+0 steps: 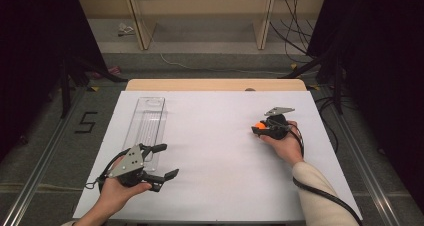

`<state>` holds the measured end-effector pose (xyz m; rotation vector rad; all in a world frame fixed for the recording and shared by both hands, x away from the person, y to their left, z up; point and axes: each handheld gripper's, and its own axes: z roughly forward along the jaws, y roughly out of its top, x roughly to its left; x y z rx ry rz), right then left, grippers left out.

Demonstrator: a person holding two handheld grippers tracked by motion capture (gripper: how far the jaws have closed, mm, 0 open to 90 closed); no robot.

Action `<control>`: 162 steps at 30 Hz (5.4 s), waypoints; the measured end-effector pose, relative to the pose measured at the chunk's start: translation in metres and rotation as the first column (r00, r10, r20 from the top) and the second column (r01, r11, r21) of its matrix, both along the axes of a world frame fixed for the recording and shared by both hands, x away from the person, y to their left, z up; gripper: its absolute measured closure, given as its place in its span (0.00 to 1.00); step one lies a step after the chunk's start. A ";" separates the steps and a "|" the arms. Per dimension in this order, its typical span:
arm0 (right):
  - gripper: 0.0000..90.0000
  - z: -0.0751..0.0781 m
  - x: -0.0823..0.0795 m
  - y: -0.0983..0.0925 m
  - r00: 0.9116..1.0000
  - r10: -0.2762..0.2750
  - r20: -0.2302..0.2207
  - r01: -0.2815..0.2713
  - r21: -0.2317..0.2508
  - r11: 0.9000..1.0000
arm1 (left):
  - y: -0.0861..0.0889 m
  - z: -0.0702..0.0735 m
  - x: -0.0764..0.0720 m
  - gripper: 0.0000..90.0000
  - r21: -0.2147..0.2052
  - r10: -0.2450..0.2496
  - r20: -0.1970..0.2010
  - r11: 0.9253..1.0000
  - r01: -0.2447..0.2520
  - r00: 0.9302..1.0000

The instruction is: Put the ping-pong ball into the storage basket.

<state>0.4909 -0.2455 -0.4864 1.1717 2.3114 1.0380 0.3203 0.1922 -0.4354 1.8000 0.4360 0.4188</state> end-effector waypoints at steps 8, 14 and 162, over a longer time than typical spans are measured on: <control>0.57 0.002 0.000 0.000 1.000 -0.001 0.009 0.001 0.012 1.000 | 0.000 0.000 0.000 0.18 -0.001 0.001 -0.001 1.000 -0.001 1.000; 0.57 0.005 -0.001 -0.001 1.000 -0.007 0.018 0.006 0.022 1.000 | 0.000 0.000 0.000 0.18 -0.002 0.001 -0.001 1.000 -0.001 1.000; 0.57 0.054 -0.015 0.061 0.981 0.105 0.161 -0.125 0.118 0.985 | 0.000 0.000 0.000 0.18 0.003 -0.006 -0.006 1.000 0.006 1.000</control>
